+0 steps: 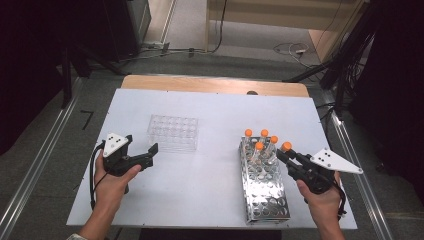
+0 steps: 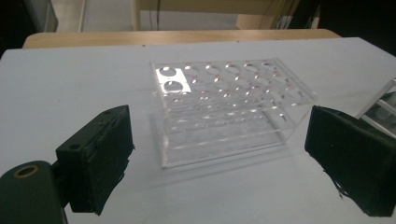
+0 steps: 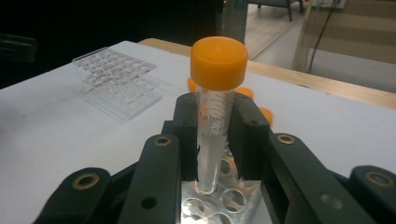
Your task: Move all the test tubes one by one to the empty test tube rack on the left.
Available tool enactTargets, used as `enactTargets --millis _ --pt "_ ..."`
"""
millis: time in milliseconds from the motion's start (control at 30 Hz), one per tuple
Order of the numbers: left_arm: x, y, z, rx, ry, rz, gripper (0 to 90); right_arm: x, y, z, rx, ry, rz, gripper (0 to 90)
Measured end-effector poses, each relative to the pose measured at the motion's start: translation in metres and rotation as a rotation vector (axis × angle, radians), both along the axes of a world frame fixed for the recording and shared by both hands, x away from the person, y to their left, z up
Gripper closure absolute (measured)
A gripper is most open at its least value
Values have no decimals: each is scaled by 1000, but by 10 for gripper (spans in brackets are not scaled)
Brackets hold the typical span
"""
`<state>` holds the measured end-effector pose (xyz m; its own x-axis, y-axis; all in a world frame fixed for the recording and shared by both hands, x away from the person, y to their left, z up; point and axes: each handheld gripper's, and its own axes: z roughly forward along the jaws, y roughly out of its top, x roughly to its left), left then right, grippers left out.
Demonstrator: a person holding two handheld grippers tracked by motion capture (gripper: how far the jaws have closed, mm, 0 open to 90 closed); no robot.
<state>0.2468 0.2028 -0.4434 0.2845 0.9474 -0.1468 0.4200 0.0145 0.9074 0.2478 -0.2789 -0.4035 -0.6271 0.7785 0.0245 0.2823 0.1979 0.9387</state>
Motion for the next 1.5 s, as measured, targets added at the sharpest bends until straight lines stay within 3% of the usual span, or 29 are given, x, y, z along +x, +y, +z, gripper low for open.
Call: enactTargets --millis 267,567,733,867,1033,1300,1500 --pt "-1 -26 16 13 -24 -87 86 -7 26 3 3 9 88 716" --pt "10 -42 19 9 -16 -112 88 -2 62 2 -7 56 163 717" --pt "19 -55 25 6 -43 -126 89 6 86 1 -16 67 195 717" --pt "30 -69 27 -9 -38 -158 100 14 104 2 -41 86 200 717" --pt "35 -77 30 6 -13 -176 100 19 126 5 -74 111 198 717" --pt "35 -76 42 -31 -29 -165 102 25 150 0 -159 132 183 717" --pt "28 -79 47 -68 -23 -198 101 33 160 -4 -172 137 179 718"
